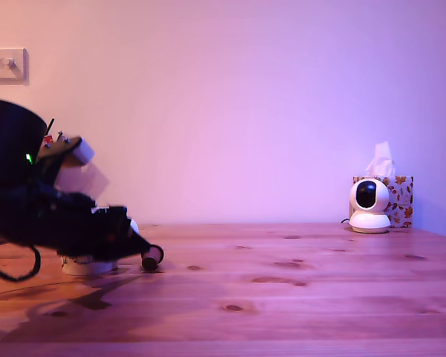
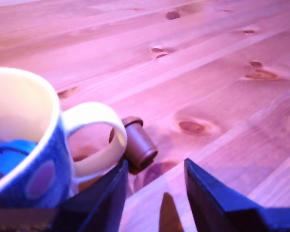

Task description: Pick up the coffee capsules on the table and drop them inside the coffee cup

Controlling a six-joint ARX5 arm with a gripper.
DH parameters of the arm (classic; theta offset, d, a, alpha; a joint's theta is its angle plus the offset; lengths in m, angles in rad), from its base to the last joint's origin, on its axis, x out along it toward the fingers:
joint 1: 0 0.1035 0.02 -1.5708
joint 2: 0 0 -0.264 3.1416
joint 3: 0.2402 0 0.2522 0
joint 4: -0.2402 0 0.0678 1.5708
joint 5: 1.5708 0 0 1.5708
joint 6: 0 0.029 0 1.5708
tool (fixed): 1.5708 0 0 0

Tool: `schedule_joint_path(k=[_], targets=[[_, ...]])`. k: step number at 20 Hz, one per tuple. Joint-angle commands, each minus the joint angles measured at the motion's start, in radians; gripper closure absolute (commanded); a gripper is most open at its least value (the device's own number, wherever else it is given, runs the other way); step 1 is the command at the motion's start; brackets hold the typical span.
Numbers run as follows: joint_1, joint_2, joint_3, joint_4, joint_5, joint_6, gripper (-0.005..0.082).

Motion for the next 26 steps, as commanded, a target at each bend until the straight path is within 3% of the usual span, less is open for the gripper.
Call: schedule_joint_path(k=[1, 3, 4, 10, 18, 26], targets=[[0.002, -0.054, 0.002, -0.003, 0.003, 0.003, 0.0572], [0.002, -0.089, 0.002, -0.069, 0.003, 0.003, 0.0748], [0.002, -0.101, 0.002, -0.108, 0.003, 0.003, 0.0791], [0.01, -0.113, 0.002, -0.195, -0.022, 0.004, 0.0789], [0.011, -0.113, 0.004, -0.18, -0.141, 0.004, 0.0789], [0.025, -0.111, 0.031, -0.159, -0.16, 0.003, 0.079]])
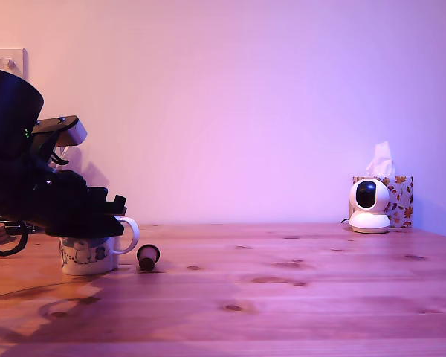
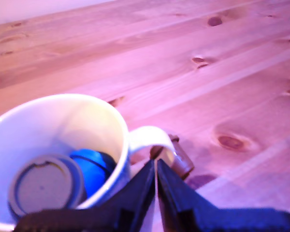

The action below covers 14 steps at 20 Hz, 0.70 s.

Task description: Pick up the coffee capsules on the table and drop them inside the coffee cup

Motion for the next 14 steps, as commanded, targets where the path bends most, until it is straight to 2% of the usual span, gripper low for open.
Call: schedule_joint_path(k=[1, 5, 8, 9, 11, 14], targets=[[0.009, 0.006, 0.023, 0.011, -0.014, 0.003, 0.079], [0.013, 0.006, 0.051, 0.008, -0.037, 0.003, 0.079], [0.013, 0.007, 0.063, 0.002, -0.076, 0.003, 0.079], [0.014, 0.007, 0.065, -0.002, -0.077, 0.003, 0.079], [0.014, 0.007, 0.065, -0.008, -0.036, 0.003, 0.079], [0.011, 0.008, 0.066, -0.029, -0.031, 0.003, 0.079]])
